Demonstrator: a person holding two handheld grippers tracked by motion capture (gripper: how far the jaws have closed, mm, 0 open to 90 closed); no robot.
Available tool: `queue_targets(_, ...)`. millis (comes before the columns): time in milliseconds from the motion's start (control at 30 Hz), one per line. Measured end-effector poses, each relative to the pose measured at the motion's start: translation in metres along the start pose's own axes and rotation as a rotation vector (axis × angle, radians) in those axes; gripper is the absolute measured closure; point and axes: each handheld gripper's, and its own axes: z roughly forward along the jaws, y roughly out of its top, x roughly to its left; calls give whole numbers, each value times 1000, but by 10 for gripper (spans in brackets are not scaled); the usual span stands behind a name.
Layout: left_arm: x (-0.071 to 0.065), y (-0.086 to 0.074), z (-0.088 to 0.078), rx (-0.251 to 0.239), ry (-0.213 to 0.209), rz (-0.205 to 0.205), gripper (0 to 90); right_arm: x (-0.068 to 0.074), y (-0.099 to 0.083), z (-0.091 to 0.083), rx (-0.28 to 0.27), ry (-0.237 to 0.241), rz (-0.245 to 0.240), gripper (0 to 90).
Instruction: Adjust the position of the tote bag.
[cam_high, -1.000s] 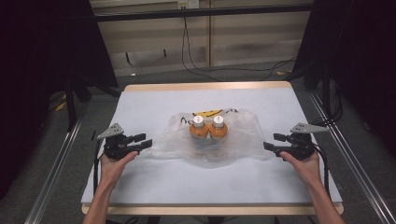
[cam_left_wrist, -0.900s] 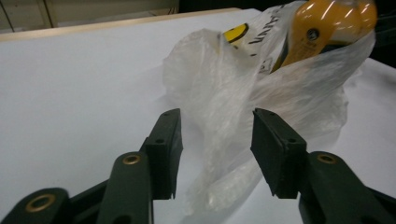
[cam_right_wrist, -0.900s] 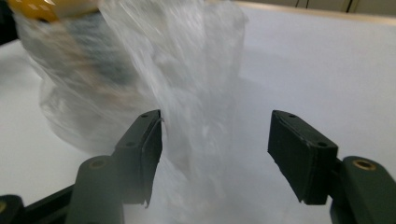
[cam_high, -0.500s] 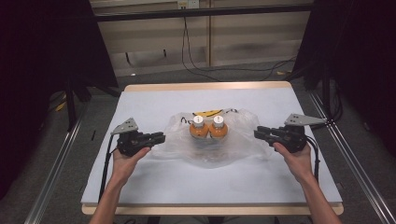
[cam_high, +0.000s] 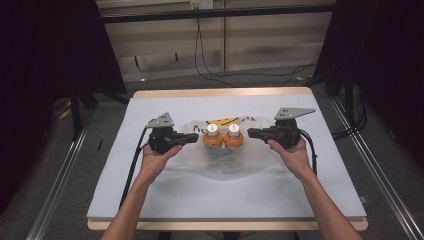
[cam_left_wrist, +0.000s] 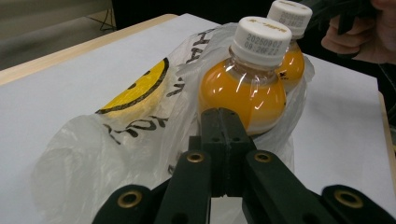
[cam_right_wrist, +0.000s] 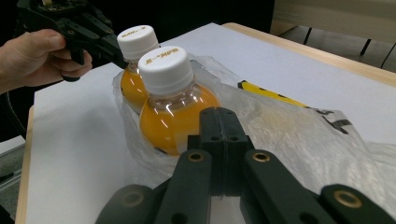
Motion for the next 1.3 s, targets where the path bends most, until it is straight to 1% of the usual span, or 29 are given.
queue_targets(67,1,-3,6,11,-6,-7,900,0,-1,6,-2,13,9,900)
queue_targets(100,1,-6,9,11,-7,-20,900,0,-1,9,7,8,9,900)
queue_targets(133,2,-8,11,19,0,-16,900,0,-2,12,19,6,6,900)
queue_targets(167,3,-10,13,22,0,-27,900,0,-4,15,27,-9,2,900)
queue_targets(233,4,-15,17,60,12,-11,895,-3,-6,18,47,-17,3,900)
queue_targets(300,4,-19,21,79,3,-10,895,-2,-9,21,88,-46,-24,900)
queue_targets(333,4,-21,23,85,2,-9,896,-3,-10,22,97,-47,-21,900)
queue_targets(367,4,-22,25,86,2,-15,897,-5,-11,22,95,-35,-14,900)
queue_targets(400,5,-22,26,96,1,-12,897,-6,-11,23,100,-31,-8,900)
queue_targets(467,4,-24,32,118,14,1,900,-7,-14,29,135,-39,-19,900)
queue_targets(500,5,-25,34,130,20,0,900,-7,-16,32,162,-42,-25,900)
queue_targets(533,6,-26,36,129,20,-13,900,-7,-18,37,189,-45,-40,900)
queue_targets(600,8,-28,39,151,21,-9,900,-6,-24,45,244,-59,-64,900)
queue_targets(667,10,-32,43,168,21,-8,900,-10,-31,50,255,-53,-46,900)
queue_targets(700,9,-34,45,188,25,-12,900,-11,-34,52,263,-55,-39,900)
queue_targets(733,10,-36,46,203,30,-3,900,-13,-37,54,271,-55,-34,900)
queue_targets(767,9,-39,48,208,35,-5,900,-14,-40,56,284,-60,-32,900)
queue_targets(800,10,-42,49,203,30,-12,900,-14,-42,59,301,-68,-37,900)
queue_targets(833,11,-45,50,212,30,-12,900,-14,-44,61,317,-75,-48,900)
queue_targets(867,11,-48,51,230,46,-14,900,-14,-47,62,333,-77,-50,900)
queue_targets(933,12,-54,53,253,56,-7,900,-15,-51,64,356,-84,-68,900)
queue_targets(967,13,-57,53,263,57,-7,900,-15,-53,64,368,-104,-75,900)
queue_targets(1033,13,-60,53,266,58,-15,900,-18,-57,63,390,-122,-85,900)
queue_targets(1067,14,-60,53,275,58,-7,900,-19,-59,62,405,-142,-88,900)
queue_targets(1100,13,-60,52,287,65,2,900,-21,-61,60,402,-143,-85,900)
queue_targets(1133,13,-60,53,277,64,9,900,-24,-62,58,397,-149,-74,900)
queue_targets(1167,12,-59,52,296,70,25,900,-26,-62,56,397,-170,-78,900)
queue_targets(1233,11,-58,51,305,73,33,900,-32,-62,52,402,-204,-68,900)
queue_targets(1300,12,-58,49,313,73,39,900,-38,-63,48,399,-228,-74,900)
